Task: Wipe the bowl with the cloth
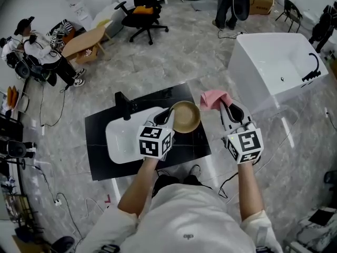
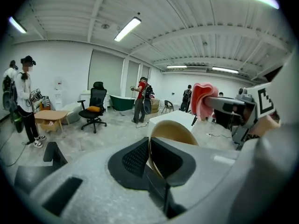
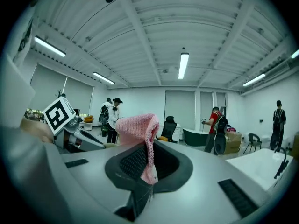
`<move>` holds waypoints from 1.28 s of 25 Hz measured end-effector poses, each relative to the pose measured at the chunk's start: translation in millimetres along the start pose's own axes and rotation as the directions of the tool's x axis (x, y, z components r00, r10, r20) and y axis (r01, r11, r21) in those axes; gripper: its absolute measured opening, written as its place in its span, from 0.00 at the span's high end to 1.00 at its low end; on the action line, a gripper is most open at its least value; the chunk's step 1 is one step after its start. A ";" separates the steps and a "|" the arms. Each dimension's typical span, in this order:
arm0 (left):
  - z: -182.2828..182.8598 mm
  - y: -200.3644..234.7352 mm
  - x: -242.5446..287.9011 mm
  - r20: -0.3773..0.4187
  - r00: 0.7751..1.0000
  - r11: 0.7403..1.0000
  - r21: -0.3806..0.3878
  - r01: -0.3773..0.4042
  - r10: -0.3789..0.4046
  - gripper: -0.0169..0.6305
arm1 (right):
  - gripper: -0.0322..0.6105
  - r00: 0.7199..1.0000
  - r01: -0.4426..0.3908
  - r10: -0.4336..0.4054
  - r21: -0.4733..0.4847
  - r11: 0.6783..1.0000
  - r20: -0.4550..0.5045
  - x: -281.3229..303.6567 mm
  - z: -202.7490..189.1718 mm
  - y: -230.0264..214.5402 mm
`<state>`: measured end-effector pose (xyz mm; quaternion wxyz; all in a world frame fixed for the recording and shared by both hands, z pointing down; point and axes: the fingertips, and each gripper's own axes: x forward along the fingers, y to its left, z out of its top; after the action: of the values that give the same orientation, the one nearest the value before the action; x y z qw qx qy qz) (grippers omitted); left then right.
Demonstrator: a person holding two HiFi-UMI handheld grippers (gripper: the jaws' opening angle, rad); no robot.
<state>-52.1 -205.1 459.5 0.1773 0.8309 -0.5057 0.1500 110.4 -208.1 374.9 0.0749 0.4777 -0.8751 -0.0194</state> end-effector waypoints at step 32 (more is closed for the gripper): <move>-198.3 72.4 125.0 -0.346 0.936 0.912 -0.357 -0.200 0.069 0.93 | 0.92 0.929 0.011 0.089 0.265 0.964 -0.360 -16.3 -191.0 -9.2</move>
<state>-75.3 -245.7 700.3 0.4079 0.7057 -0.5456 0.1945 155.3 -192.2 560.8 0.1743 0.4609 -0.8496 0.1881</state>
